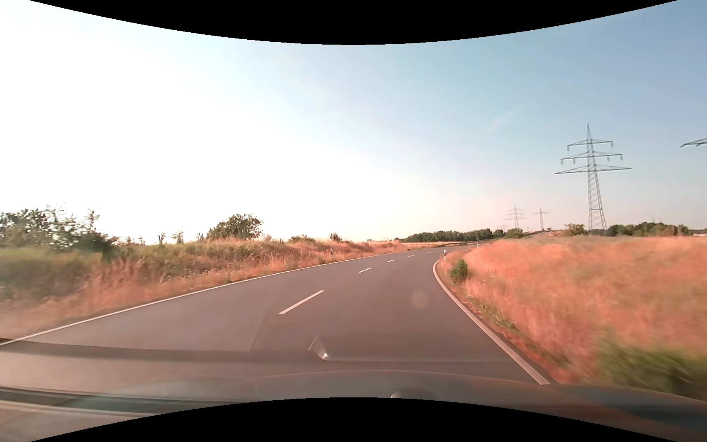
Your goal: Follow the waypoints while adhering to traffic rules and regulations
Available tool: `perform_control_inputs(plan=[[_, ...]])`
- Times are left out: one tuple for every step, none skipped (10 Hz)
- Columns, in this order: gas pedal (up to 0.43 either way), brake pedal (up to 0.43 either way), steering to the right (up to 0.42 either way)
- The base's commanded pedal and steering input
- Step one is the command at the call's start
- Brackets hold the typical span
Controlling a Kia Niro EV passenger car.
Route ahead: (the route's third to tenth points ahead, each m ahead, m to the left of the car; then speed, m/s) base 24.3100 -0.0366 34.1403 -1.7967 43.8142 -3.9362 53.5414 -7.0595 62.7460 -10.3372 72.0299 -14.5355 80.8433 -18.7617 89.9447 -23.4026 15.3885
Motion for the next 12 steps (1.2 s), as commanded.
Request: perform_control_inputs(plan=[[0.311,0.000,0.027],[0.311,0.000,0.027],[0.311,0.000,0.028],[0.311,0.000,0.028],[0.311,0.000,0.028],[0.311,0.000,0.028],[0.311,0.000,0.029],[0.311,0.000,0.029],[0.311,0.000,0.029],[0.311,0.000,0.029],[0.311,0.000,0.029],[0.311,0.000,0.029]])
